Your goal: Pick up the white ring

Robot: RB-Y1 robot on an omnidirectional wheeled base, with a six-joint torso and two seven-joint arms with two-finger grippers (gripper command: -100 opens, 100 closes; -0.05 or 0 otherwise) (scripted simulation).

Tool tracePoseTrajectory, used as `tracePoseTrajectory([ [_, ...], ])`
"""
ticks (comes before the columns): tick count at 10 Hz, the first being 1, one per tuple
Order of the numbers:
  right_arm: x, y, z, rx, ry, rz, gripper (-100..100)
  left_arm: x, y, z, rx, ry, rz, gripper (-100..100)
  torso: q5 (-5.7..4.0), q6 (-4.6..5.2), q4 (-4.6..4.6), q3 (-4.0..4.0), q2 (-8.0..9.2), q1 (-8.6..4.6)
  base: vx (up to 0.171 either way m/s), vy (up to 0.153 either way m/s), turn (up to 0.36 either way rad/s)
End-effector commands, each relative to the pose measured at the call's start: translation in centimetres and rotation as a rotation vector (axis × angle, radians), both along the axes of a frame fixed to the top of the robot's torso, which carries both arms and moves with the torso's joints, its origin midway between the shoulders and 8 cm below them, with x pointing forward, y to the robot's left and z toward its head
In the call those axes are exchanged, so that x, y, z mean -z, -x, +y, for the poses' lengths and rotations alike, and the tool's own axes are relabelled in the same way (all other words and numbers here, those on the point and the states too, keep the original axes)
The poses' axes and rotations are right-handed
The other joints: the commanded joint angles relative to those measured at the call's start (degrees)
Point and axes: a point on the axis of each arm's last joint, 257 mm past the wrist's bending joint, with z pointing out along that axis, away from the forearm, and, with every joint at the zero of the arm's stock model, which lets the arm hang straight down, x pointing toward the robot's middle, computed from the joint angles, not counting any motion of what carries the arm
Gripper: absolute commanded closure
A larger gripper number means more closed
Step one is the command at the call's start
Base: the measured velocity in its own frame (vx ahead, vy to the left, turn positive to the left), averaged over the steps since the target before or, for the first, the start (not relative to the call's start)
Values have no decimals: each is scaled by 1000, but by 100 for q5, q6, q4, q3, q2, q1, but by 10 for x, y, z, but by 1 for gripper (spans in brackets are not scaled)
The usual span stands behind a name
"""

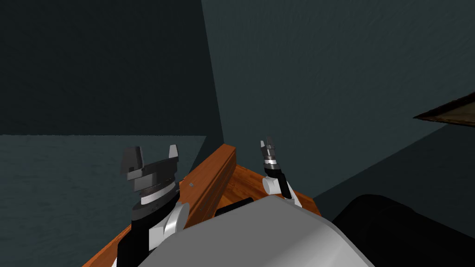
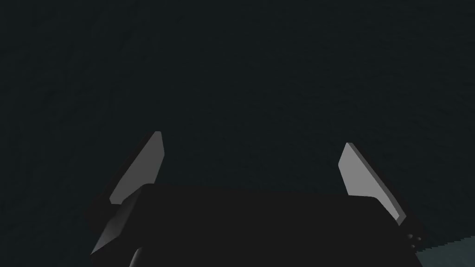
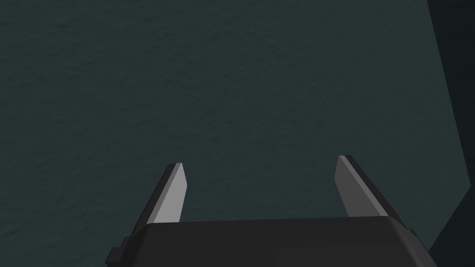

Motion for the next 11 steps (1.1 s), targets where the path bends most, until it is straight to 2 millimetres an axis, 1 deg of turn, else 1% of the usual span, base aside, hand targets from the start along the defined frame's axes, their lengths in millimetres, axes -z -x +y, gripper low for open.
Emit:
tracePoseTrajectory([
  [1,0,0,0,0,0,0,0,11,-9,-6,19,-42,32,-100,0,0,0,0,0,0,3,-4,63],
  [3,0,0,0,0,0,0,0,27,-20,-10,31,-75,74,-100,0,-1,-1,-2,-3,-1,9,-12,77],
  [6,0,0,0,0,0,0,0,60,-43,-11,39,-114,157,-100,-1,0,-1,-4,-6,-6,13,-19,79],
  [7,0,0,0,0,0,0,0,62,-44,-11,39,-113,162,-100,-1,-1,-2,-4,-7,-6,11,-14,29],
  [8,0,0,0,0,0,0,0,77,-53,-9,39,-123,198,-100,-1,1,-2,-4,-6,-5,9,-13,51],
  [9,0,0,0,0,0,0,0,77,-53,-9,39,-123,198,-100,-1,-1,-1,-3,-5,-4,7,-11,36],
  [11,0,0,0,0,0,0,0,105,-70,-5,36,-141,269,-100,0,-1,-1,-3,-5,-3,13,-18,83],
])
